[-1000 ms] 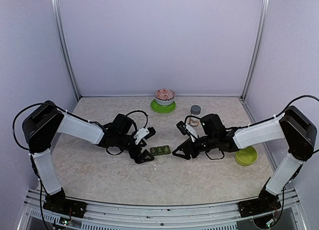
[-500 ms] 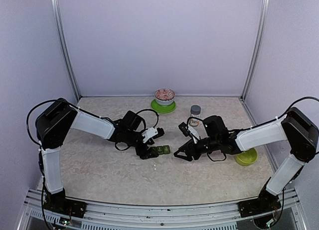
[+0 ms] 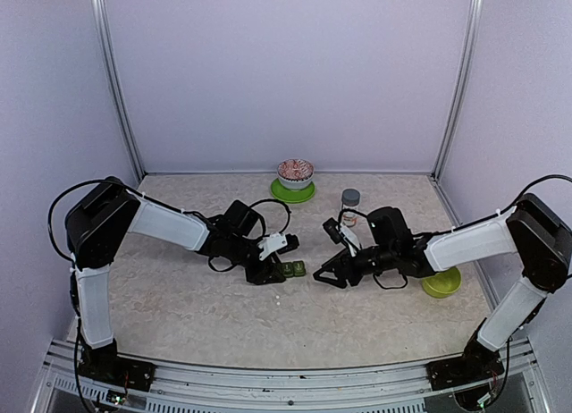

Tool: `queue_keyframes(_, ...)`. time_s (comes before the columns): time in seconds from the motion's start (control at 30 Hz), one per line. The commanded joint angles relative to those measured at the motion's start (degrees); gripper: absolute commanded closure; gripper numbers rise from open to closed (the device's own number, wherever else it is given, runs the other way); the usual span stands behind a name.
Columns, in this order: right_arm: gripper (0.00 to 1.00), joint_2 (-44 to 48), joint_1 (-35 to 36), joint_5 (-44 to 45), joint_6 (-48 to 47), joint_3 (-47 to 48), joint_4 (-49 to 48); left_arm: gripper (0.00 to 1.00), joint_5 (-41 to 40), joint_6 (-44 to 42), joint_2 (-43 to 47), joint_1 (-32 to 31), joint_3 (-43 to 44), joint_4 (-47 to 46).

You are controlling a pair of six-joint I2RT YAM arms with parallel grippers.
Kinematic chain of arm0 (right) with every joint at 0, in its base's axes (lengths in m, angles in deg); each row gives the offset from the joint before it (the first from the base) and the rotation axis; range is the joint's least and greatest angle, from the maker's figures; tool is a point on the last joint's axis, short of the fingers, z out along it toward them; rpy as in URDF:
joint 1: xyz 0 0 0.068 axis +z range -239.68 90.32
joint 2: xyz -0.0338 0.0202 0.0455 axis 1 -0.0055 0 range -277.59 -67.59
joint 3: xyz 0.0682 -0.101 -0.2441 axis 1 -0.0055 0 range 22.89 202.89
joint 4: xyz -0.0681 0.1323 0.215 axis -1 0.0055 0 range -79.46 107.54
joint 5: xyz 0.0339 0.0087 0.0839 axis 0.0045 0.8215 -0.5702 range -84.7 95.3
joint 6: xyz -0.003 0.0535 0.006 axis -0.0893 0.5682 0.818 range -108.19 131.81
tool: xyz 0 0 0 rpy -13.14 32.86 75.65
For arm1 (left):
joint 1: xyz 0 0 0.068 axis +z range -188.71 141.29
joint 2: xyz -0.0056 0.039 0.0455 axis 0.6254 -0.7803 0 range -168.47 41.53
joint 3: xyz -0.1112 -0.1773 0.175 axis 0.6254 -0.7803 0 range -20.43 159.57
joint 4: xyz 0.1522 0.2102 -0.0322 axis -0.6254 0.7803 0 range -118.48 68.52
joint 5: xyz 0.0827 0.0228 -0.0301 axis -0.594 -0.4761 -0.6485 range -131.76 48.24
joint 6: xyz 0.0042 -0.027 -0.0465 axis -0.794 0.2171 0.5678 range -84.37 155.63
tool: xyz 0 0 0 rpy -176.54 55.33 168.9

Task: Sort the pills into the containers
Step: Pick up the pill container from the center of the board.

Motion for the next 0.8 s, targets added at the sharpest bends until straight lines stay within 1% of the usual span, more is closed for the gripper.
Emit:
queue_keyframes(0.0,0.45,0.72,-1.18,-1.56,1.97,-0.69,-2.06,0.53,0.72,0.32,-0.24,-0.63,-0.28,3.64)
queue_keyframes(0.3,0.44,-1.74,-3.01,-4.21,8.65,-0.6,-4.68,0.62,-0.41,2.42,2.99,-1.08,-2.16,0.08)
queue_keyframes(0.53,0.42,-5.53,-3.38,-7.58,16.05,0.23,-9.05,0.65,-2.72,4.22,7.58,-3.23,-5.38,-4.81)
queue_keyframes(0.67,0.41,-7.83,-3.38,-9.52,19.18,0.77,-11.25,0.65,-4.91,4.68,10.02,-5.37,-7.0,-7.04)
queue_keyframes(0.77,0.41,-9.45,-3.38,-12.36,22.69,0.47,-14.91,0.65,-6.02,4.61,11.13,-6.85,-7.53,-7.48)
